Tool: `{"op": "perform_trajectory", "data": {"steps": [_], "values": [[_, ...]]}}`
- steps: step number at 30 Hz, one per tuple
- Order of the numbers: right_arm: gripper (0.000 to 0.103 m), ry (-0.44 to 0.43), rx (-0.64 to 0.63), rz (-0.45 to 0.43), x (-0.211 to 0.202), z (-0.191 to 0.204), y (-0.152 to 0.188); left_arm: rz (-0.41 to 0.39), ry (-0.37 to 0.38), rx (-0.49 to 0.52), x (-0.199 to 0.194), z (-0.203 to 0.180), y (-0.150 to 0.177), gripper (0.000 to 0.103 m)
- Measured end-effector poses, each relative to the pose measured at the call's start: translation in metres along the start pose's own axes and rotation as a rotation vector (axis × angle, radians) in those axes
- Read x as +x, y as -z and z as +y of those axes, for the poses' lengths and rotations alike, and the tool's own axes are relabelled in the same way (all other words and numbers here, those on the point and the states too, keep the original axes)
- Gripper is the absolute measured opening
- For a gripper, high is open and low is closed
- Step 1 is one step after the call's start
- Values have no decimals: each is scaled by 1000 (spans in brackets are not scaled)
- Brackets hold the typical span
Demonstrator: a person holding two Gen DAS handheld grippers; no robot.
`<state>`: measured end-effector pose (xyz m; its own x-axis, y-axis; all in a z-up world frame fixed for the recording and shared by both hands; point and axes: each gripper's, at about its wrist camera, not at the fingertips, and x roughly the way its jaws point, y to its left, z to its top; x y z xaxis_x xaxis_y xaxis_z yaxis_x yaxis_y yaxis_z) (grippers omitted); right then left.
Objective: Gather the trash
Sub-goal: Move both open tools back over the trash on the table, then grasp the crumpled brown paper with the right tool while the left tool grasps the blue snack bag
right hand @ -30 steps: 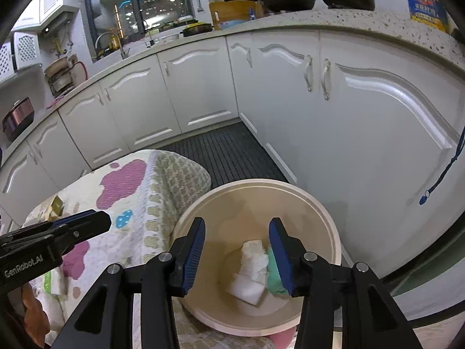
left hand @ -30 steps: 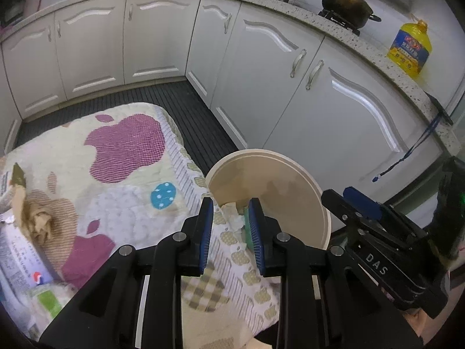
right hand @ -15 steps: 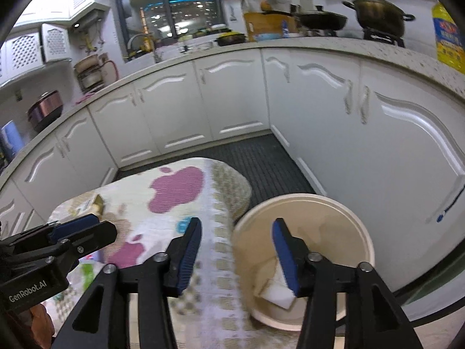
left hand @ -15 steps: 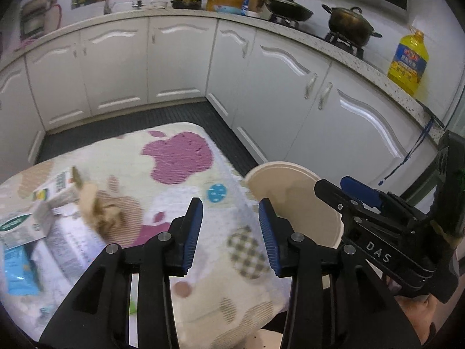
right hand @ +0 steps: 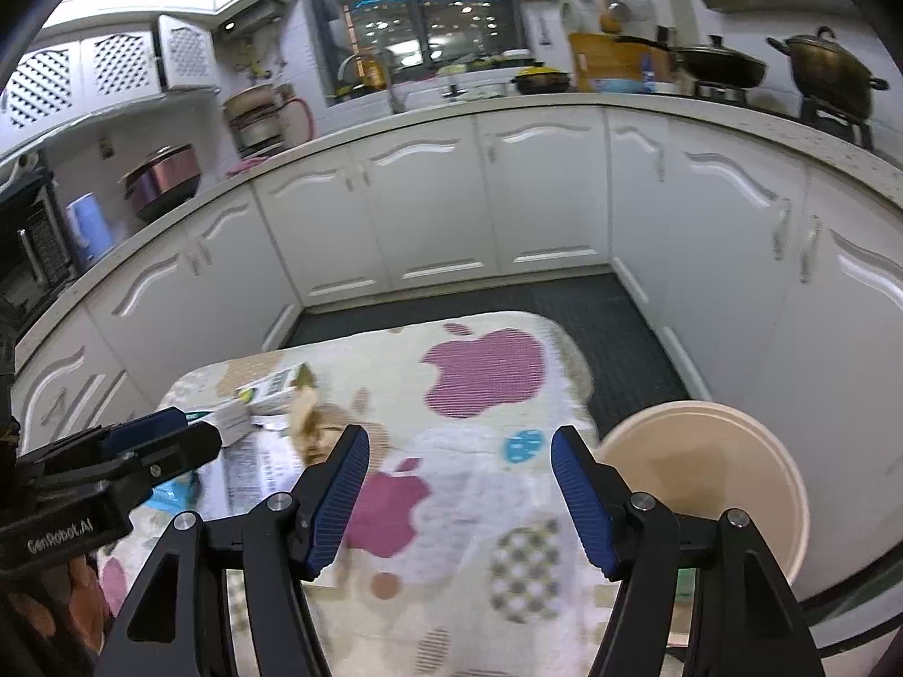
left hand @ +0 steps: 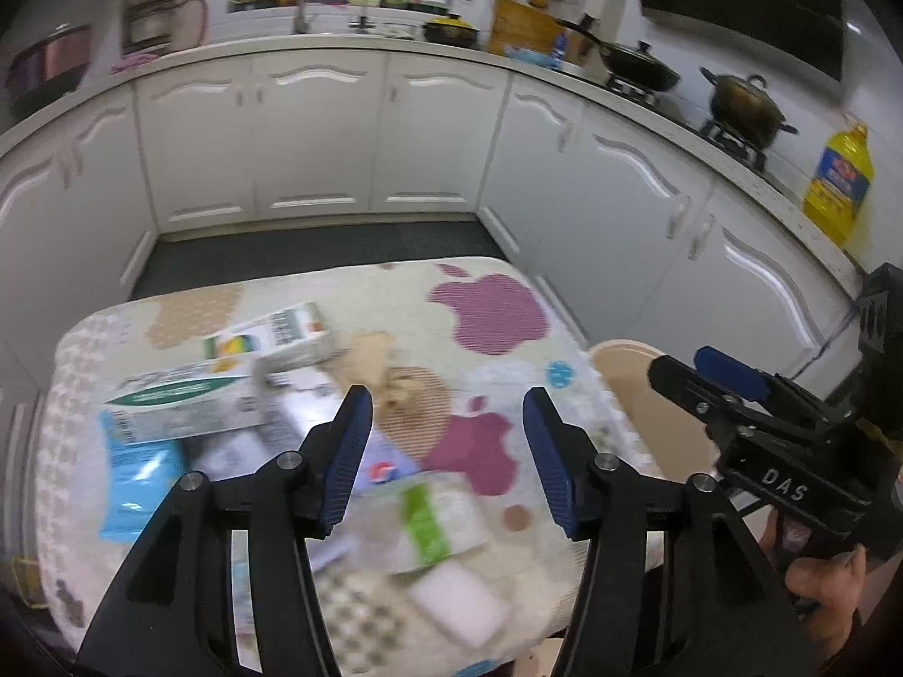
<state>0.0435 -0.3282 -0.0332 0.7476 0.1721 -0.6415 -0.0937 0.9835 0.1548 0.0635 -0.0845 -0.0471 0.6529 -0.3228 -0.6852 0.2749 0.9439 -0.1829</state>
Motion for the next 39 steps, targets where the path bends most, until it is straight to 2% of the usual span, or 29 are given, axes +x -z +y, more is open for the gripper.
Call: {"op": "perform_trajectory", "data": {"steps": [5,7,16,24,39], "values": [[66,-43,-28,17,9,23,-1,-16,-61,-42,-16,45,4,55],[67,-54,-45,22,13,32,0,-16,-80,-66,-21,63,6,60],[69,-121,-76,58,31,59,2,2,-137,-141,-33,124,24,60],[69,-169,-62,134,66,65,6,45,-152,-187,-27,159,42,63],[70,-202,-100,196,122,84,1,151,-133,-251,20,196,58,64]]}}
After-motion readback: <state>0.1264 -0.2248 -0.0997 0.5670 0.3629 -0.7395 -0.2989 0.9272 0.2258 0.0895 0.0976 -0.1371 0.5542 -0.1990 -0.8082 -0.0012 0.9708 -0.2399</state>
